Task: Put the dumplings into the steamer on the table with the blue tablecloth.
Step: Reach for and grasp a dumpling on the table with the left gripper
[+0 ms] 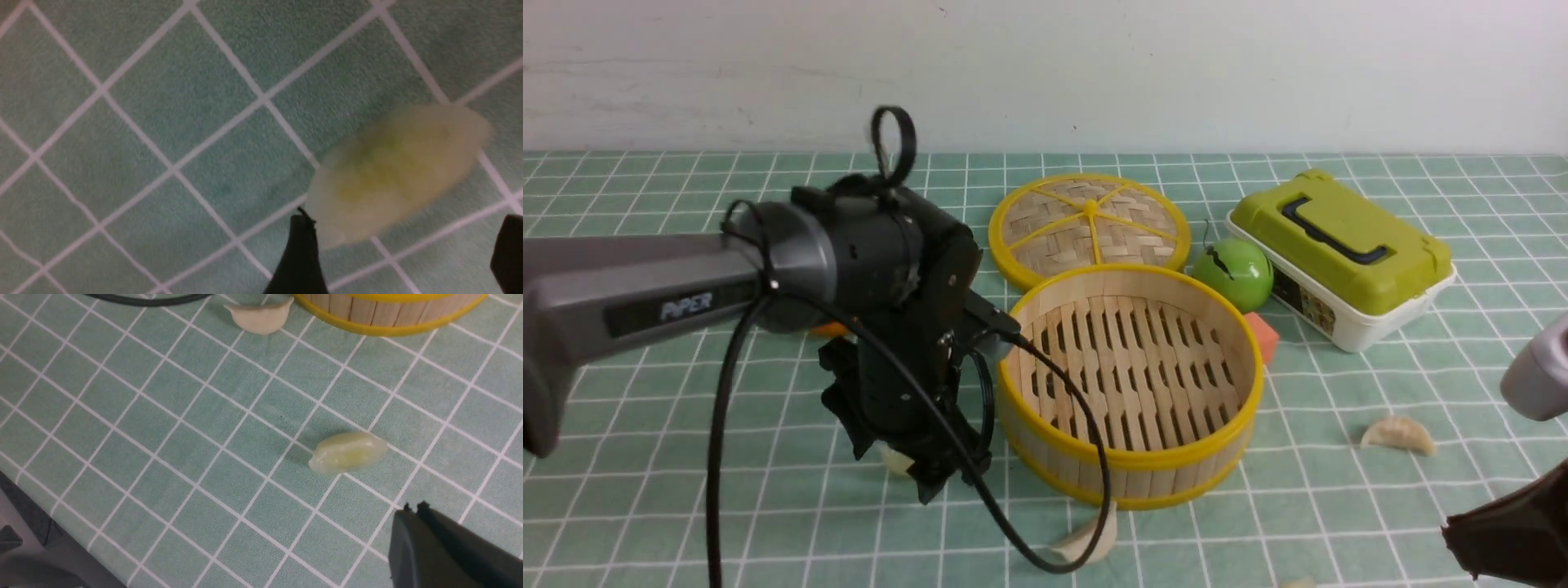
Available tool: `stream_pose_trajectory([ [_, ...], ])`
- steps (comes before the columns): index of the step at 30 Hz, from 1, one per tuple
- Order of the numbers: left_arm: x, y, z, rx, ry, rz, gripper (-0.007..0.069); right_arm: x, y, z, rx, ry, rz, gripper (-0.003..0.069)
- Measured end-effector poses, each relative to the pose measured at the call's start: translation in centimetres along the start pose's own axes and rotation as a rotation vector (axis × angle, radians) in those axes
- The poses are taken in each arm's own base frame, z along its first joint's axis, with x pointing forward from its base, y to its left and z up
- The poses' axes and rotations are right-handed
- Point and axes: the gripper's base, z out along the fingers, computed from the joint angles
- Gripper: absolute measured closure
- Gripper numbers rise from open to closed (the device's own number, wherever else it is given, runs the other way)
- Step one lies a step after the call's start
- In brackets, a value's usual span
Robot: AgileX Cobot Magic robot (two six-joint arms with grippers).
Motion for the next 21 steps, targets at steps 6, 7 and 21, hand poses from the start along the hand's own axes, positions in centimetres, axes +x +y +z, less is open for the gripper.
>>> stream_pose_trajectory([
  [6,-0.52,-0.02,1.10,-0.016,-0.012,0.024,0.0173,0.00,0.00,0.00,0.000,0.000,0.000,0.0665],
  [7,-0.57,-0.03,1.14,-0.015,-0.016,0.024,0.0193,0.00,0.00,0.00,0.000,0.000,0.000,0.0664],
  [21,-0.75,-0.02,1.08,-0.015,-0.036,-0.007,0.0638,0.00,0.00,0.00,0.000,0.000,0.000,0.0655],
])
